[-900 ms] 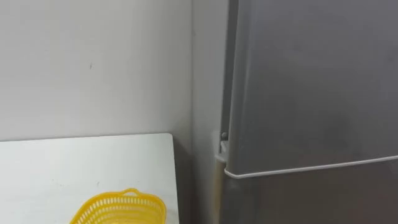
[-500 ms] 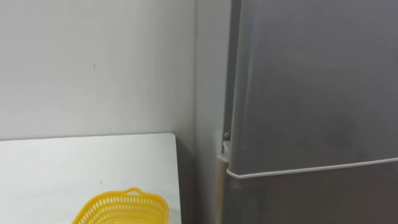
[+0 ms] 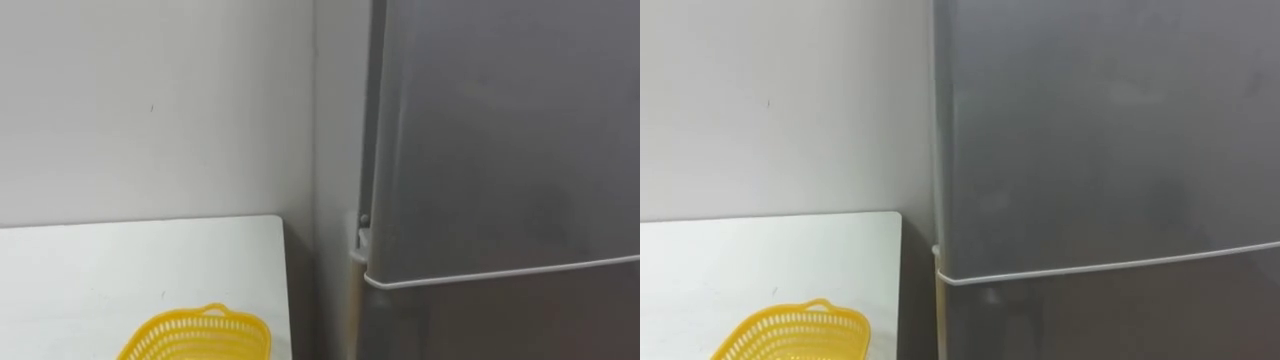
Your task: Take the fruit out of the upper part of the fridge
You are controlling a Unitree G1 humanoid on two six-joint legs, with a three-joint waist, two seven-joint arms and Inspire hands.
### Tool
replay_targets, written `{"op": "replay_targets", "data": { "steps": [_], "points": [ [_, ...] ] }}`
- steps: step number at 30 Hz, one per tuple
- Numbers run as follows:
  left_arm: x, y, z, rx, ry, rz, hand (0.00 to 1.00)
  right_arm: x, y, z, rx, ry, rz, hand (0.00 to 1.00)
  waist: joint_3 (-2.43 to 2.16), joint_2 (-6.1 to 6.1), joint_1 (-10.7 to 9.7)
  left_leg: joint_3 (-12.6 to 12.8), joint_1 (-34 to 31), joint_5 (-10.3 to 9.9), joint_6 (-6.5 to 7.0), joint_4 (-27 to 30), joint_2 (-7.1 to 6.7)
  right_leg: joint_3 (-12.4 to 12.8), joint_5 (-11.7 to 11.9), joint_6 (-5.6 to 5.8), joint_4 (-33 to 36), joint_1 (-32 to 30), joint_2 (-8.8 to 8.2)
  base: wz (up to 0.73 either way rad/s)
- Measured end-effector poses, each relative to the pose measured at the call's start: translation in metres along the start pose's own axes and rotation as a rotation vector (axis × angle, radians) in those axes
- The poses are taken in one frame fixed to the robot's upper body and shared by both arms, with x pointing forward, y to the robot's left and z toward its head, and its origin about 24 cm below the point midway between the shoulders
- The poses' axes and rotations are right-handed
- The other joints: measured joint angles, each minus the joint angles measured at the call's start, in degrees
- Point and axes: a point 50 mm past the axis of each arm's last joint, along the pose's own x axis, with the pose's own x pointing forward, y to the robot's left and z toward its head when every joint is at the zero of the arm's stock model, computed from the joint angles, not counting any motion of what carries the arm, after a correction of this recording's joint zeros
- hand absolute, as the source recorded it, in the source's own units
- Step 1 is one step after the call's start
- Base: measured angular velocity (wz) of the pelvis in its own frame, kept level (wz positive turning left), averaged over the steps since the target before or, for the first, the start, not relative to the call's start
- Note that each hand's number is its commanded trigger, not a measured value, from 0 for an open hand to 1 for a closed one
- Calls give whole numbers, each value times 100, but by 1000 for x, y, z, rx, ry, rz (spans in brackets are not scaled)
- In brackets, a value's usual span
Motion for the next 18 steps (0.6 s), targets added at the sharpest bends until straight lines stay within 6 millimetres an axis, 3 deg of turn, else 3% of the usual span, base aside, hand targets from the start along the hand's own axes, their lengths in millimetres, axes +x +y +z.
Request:
{"op": "replay_targets", "data": {
  "steps": [13,18],
  "points": [
    [-1,17,-4,-401,23,218,0,0,1,-5,94,6,-13,0,2,13,13,-34,54,14,20,1,-2,13,12,2,78,12,-15,0],
    [-6,36,14,-744,-24,318,0,0,-1,-3,132,-16,-29,0,4,29,97,-46,48,61,49,-17,-31,25,34,26,93,2,-36,3]
  ]
}}
